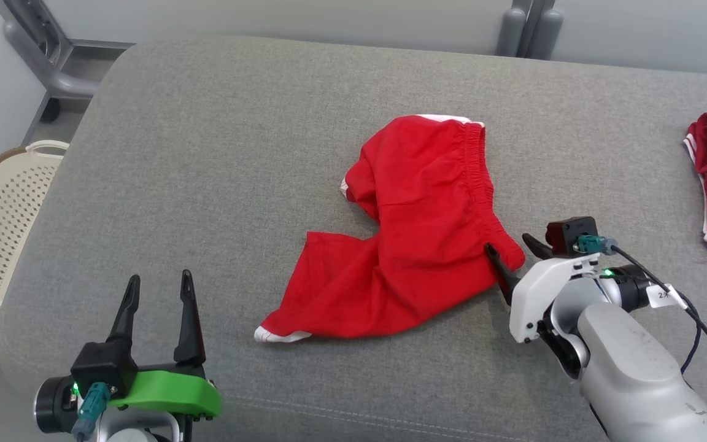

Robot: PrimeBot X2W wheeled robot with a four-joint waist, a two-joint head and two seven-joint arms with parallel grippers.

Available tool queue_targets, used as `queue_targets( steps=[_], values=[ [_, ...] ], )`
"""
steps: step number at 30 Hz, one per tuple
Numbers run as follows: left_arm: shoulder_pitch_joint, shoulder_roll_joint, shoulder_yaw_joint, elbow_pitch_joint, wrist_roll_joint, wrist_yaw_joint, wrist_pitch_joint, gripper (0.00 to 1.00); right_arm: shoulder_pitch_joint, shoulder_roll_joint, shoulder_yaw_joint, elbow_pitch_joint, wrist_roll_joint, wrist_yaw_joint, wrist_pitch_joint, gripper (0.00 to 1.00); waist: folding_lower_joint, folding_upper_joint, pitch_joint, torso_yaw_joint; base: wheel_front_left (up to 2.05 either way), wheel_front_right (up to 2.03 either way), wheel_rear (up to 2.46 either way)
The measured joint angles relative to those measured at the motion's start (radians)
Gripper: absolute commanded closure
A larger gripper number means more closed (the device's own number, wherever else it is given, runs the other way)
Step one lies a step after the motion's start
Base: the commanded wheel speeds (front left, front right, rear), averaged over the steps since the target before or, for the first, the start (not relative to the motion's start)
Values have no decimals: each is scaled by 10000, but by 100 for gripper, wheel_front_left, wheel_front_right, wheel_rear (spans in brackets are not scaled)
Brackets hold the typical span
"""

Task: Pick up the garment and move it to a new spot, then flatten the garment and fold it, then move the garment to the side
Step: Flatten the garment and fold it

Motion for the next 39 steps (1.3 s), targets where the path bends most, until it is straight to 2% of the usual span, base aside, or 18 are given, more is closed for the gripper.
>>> queue_targets(
  steps=[5, 7, 8, 16, 22, 26, 32, 39],
  values=[
    [-101, -209, 109, 138, 176, -249, 0, 0, -531, -128, 393, 886, 493, 0, 242, 0, 0, 0, 143, 269, 0, 0, 0],
    [-112, -330, 157, 173, 267, -343, 0, 0, -616, -161, 573, 1101, 675, 0, 249, 96, 0, 0, 197, 374, 0, 0, 0],
    [-112, -353, 207, 221, 293, -380, 0, 0, -681, -178, 675, 1162, 773, 0, 184, 100, 0, 0, 222, 416, 0, 0, 0],
    [-106, -518, 596, 435, 508, -606, 0, 0, -819, -349, 1360, 1220, 1603, 0, -552, 100, 0, 0, 151, 356, 0, 0, 0],
    [-2, -616, 746, 525, 677, -777, 0, 0, -245, -711, 1662, 489, 2311, 2, -1012, 100, 0, 0, -112, -17, 0, 0, 0],
    [107, -665, 899, 554, 755, -857, 0, 0, 456, -1269, 1618, -596, 2732, 0, -991, 100, 0, 0, -269, -432, 0, 0, 0],
    [213, -732, 972, 558, 840, -918, -2, 0, 1387, -1856, 1137, -2299, 2834, 0, -376, 100, 0, 0, -342, -907, 0, 0, 0],
    [211, -819, 1039, 637, 924, -993, -2, 0, 2577, -1975, 180, -4452, 2462, 0, 899, 100, 0, 0, -405, -1109, 0, 0, 0]
  ],
)
